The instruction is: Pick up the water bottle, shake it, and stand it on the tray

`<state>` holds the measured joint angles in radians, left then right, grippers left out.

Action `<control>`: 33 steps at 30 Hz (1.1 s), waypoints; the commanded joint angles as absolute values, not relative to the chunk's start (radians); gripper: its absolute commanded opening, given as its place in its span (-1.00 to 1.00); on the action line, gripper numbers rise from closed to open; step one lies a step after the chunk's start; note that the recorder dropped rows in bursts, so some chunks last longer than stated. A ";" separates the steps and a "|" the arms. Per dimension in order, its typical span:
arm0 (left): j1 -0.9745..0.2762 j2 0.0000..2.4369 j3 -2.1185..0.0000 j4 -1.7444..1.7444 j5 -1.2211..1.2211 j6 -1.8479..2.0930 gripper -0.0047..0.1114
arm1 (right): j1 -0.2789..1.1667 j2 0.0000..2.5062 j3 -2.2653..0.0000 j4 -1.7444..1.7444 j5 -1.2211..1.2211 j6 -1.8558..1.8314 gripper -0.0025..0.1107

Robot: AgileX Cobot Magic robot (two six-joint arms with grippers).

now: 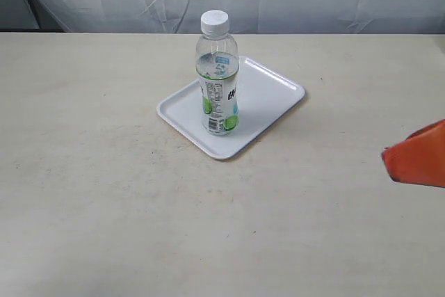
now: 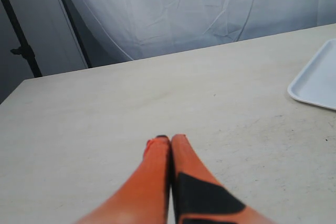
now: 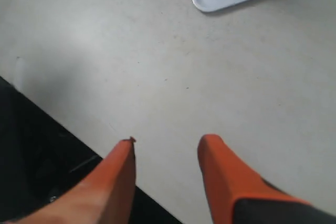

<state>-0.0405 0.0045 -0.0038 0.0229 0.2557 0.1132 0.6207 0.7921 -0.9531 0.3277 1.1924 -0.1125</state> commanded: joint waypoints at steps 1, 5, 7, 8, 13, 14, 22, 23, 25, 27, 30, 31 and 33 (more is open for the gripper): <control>-0.041 0.000 0.000 0.019 0.246 0.113 -0.91 | 0.618 0.692 -0.953 0.356 1.199 -0.110 -0.24; -0.041 0.000 0.000 0.019 0.246 0.113 -0.91 | 0.618 0.626 -0.945 0.290 1.096 -0.115 -0.24; -0.041 0.000 0.000 0.019 0.246 0.113 -0.91 | 0.584 0.563 -0.913 0.255 0.969 -0.117 -0.24; -0.041 0.000 0.000 0.019 0.246 0.113 -0.91 | 0.558 0.537 -0.894 0.255 0.923 -0.117 -0.24; -0.041 0.000 0.000 0.019 0.246 0.113 -0.91 | 0.322 0.370 -0.747 0.267 0.759 -0.152 -0.24; -0.041 0.000 0.000 0.019 0.246 0.113 -0.91 | 0.266 0.334 -0.712 0.267 0.728 -0.172 -0.24; -0.041 0.000 0.000 0.022 0.246 0.113 -0.91 | -0.062 0.087 -0.423 0.317 0.530 -0.295 -0.24; -0.041 0.000 0.000 0.022 0.246 0.113 -0.91 | -0.093 0.064 -0.383 0.335 0.515 -0.297 -0.24; -0.041 0.000 0.000 0.022 0.246 0.113 -0.91 | -0.142 0.033 -0.308 0.387 0.475 -0.301 -0.24; -0.041 0.000 0.000 0.022 0.246 0.113 -0.91 | -0.169 0.010 -0.226 0.445 0.424 -0.307 -0.24; -0.041 0.000 0.000 0.022 0.246 0.113 -0.91 | -0.175 0.000 -0.123 0.517 0.356 -0.322 -0.24; -0.041 0.000 0.000 0.022 0.246 0.113 -0.91 | -0.173 0.000 -0.096 0.532 0.346 -0.324 -0.24; -0.041 0.000 0.000 0.022 0.246 0.113 -0.91 | -0.160 0.000 -0.061 0.544 0.343 -0.326 -0.24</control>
<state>-0.0405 0.0045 -0.0038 0.0229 0.2557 0.1132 -0.1657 0.0075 -0.1110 0.5080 0.3882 -0.3119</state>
